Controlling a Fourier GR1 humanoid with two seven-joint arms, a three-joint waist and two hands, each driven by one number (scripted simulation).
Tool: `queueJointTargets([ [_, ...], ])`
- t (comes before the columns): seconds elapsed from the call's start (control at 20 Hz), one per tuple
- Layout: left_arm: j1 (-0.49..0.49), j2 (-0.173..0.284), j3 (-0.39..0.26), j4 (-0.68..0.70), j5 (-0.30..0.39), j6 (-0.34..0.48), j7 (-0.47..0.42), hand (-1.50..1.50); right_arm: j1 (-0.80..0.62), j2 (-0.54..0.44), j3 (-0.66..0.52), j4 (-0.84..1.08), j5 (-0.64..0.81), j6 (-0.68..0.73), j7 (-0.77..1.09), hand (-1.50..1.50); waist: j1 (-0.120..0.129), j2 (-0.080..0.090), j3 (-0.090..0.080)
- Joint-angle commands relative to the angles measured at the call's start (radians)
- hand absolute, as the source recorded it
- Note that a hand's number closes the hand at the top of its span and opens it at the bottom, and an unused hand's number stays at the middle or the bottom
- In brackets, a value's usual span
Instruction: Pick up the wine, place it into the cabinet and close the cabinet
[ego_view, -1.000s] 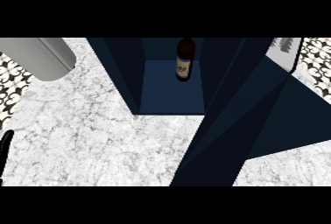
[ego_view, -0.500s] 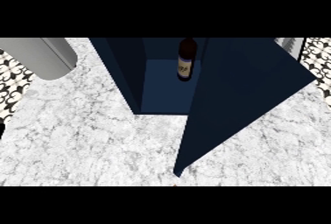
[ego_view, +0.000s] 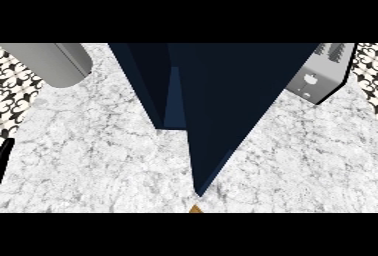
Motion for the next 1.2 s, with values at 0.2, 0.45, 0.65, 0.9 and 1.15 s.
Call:
queueJointTargets([
  [0.2, -0.062, -0.038, -0.031, 0.033, -0.031, 0.015, 0.024, -1.5, -0.418, 0.181, -0.155, 0.341, -0.174, -0.107, -0.021, 1.5, 0.007, 0.006, 0.0],
  [0.45, -0.081, -0.043, -0.003, -0.024, -0.016, 0.069, 0.085, -1.5, -0.612, 0.185, -0.204, 0.599, -0.257, -0.156, -0.119, 1.5, 0.009, 0.002, 0.002],
  [0.65, -0.093, -0.093, -0.032, 0.06, -0.057, 0.035, 0.041, -1.5, -0.76, 0.186, -0.365, 0.76, -0.217, -0.003, -0.127, 1.5, -0.01, 0.003, 0.002],
  [0.9, -0.043, -0.118, -0.034, 0.045, -0.113, 0.021, 0.013, -1.5, -0.758, 0.177, -0.434, 0.968, -0.211, 0.068, -0.266, 1.5, -0.009, 0.003, 0.003],
  [1.15, -0.119, -0.104, 0.007, 0.014, -0.085, 0.074, 0.124, -1.5, -0.755, 0.163, -0.515, 1.102, -0.247, 0.148, -0.386, 1.5, -0.02, 0.003, 0.004],
])
